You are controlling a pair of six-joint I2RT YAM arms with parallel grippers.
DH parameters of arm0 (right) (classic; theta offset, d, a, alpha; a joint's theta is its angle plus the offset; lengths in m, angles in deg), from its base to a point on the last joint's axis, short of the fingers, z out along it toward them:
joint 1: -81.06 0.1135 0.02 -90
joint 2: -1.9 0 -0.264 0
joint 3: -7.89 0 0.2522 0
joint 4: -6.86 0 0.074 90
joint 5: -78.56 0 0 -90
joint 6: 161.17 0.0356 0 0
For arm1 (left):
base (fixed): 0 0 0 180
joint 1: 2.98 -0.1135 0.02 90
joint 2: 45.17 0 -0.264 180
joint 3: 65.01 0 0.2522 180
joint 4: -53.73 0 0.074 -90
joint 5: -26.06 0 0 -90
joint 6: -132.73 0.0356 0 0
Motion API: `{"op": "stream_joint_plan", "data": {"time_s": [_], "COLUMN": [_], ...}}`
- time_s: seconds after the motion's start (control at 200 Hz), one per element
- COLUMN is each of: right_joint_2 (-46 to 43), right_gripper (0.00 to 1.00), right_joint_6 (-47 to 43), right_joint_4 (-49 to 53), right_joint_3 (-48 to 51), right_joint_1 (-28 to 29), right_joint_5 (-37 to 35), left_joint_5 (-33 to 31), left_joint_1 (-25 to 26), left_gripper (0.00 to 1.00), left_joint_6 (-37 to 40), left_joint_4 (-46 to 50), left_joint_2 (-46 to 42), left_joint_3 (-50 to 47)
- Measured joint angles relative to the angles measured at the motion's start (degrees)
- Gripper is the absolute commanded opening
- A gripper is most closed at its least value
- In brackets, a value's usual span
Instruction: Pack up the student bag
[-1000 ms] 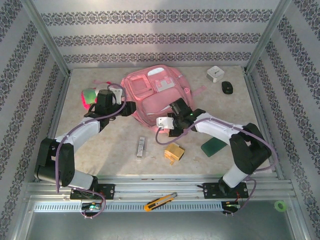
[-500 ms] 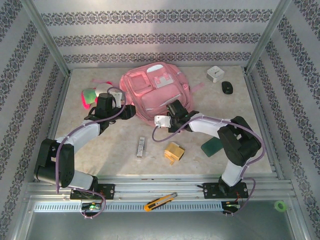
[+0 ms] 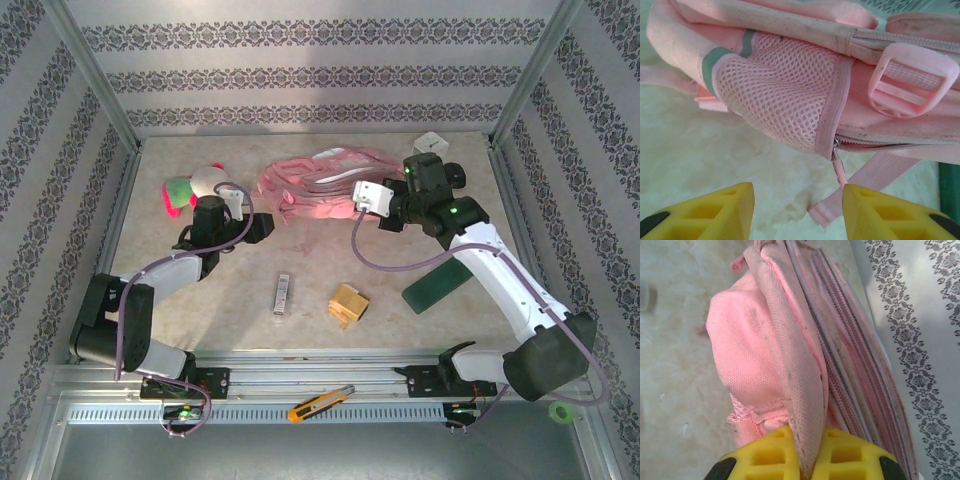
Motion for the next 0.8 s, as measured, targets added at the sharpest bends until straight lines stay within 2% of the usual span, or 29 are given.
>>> {"op": "stream_joint_plan", "data": {"time_s": [0.23,0.435,0.56,0.804], "right_joint_2": [1.4,1.9,1.9,1.9], "right_gripper": [0.0,0.0,0.0,0.0], "right_joint_6": [0.1,0.1,0.1,0.1], "right_joint_4": [4.8,5.0,5.0,5.1], "right_joint_3": [-1.9,-2.7,-2.7,-2.7], "right_joint_1": [-1.7,-1.7,-1.6,-1.6], "right_joint_5": [2.9,3.2,3.4,3.7], "left_joint_5": [3.8,4.8,2.8,-2.7], "left_joint_1": [2.5,6.1,7.7,8.4], "left_gripper": [0.47,0.48,0.48,0.43], "left_joint_6": [-3.0,-4.9,-4.9,-4.0], "left_joint_4": [-20.1,-32.4,-35.7,-36.0], "left_joint_2": [7.2,12.3,14.3,18.4], "left_joint_3": [-8.7,-9.5,-9.5,-6.4]}}
